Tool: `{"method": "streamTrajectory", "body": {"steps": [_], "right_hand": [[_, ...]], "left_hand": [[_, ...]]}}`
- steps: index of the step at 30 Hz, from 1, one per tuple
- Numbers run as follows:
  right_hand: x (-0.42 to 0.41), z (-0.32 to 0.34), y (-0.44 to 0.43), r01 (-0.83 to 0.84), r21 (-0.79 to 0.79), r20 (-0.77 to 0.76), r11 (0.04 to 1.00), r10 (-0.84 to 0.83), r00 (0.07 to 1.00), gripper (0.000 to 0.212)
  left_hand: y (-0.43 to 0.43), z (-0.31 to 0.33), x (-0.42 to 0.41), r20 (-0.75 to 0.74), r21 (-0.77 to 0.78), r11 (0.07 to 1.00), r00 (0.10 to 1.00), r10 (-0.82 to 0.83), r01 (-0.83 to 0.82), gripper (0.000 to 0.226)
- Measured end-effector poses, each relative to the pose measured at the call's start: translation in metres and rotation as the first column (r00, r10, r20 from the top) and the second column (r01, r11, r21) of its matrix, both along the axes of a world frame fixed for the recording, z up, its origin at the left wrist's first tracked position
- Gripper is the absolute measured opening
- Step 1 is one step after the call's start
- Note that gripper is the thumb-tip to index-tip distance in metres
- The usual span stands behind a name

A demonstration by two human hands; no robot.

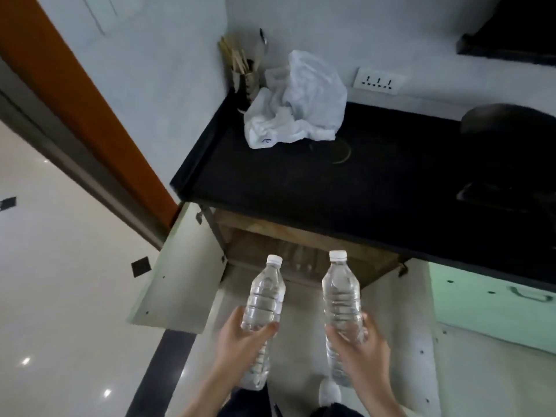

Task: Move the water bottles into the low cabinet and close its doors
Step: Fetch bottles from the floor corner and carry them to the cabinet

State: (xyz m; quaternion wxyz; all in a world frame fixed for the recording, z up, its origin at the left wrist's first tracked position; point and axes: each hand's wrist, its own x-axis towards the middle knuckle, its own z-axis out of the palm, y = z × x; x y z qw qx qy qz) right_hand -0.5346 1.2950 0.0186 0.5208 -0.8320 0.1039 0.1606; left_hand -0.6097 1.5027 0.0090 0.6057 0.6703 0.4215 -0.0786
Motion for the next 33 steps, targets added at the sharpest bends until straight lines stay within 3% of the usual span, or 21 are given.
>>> {"method": "streamTrajectory", "body": {"steps": [3, 6, 15, 24, 30, 33], "right_hand": [[0.001, -0.012, 0.020, 0.111, 0.001, -0.001, 0.994, -0.111, 0.994, 0.029], [0.008, -0.028, 0.033, 0.167, -0.030, -0.003, 0.985, -0.167, 0.986, 0.026], [0.052, -0.124, 0.039, 0.116, -0.070, -0.093, 0.991, -0.122, 0.988, 0.027], [0.095, -0.359, 0.037, 0.060, -0.129, -0.124, 0.990, -0.076, 0.989, 0.040], [0.148, -0.548, 0.039, 0.047, -0.102, -0.065, 0.994, -0.054, 0.996, 0.036], [0.178, -0.632, 0.040, 0.050, -0.129, 0.010, 0.990, -0.049, 0.999, 0.039]], "left_hand": [[0.026, -0.014, 0.025, -0.038, 0.021, 0.996, 0.995, -0.089, 0.089, 0.049], [0.038, -0.029, 0.048, -0.045, 0.005, 0.990, 0.989, -0.141, 0.141, 0.040], [0.031, -0.130, 0.100, -0.071, -0.065, 0.985, 0.984, -0.164, 0.159, 0.031], [0.042, -0.356, 0.144, -0.131, 0.052, 0.979, 0.973, -0.190, 0.198, 0.029], [0.063, -0.545, 0.183, -0.046, 0.075, 0.985, 0.987, -0.151, 0.154, 0.048], [0.070, -0.629, 0.206, 0.053, 0.033, 0.995, 0.994, -0.096, 0.094, 0.037]]}}
